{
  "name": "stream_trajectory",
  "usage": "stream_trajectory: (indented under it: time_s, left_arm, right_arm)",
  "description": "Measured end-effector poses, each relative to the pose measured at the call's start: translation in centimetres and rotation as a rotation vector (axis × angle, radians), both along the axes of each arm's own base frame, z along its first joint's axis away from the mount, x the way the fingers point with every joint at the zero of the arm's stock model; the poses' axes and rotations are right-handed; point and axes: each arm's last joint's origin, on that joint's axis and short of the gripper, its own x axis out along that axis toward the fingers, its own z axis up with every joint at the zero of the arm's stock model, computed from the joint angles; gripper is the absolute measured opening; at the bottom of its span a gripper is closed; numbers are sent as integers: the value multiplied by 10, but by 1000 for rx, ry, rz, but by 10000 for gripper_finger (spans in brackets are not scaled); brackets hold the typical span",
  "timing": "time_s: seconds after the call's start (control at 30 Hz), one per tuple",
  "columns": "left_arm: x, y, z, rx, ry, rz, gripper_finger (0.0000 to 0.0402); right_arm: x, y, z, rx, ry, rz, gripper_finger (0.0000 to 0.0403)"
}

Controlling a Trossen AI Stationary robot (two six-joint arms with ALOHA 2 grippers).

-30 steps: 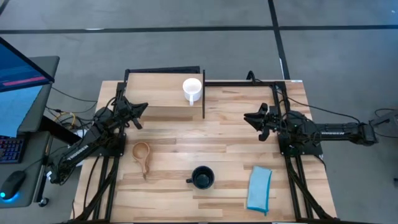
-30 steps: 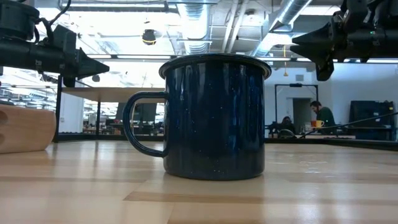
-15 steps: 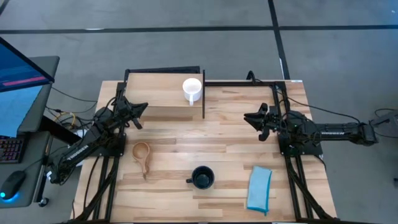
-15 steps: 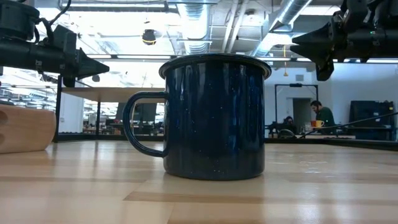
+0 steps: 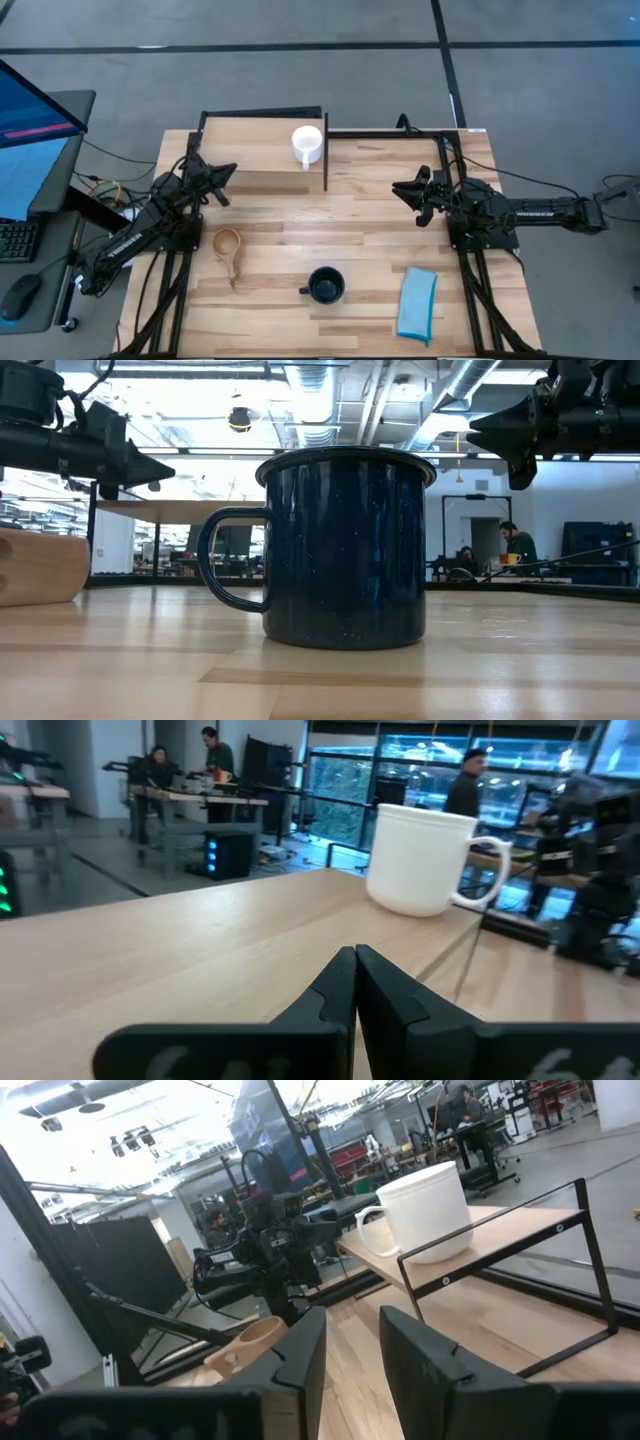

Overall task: Stack small to large cups/mugs on shelf
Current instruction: Put the dark blue mug on the shelf

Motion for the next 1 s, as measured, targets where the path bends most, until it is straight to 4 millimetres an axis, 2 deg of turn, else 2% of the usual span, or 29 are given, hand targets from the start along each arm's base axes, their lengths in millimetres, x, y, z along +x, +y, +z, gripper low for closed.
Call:
stream_trajectory:
  time_s: [1.0]
  left_arm:
    - [-1, 1, 0, -21, -21, 36, 0]
  right_arm:
    - [0, 0, 0, -1, 0, 0, 118]
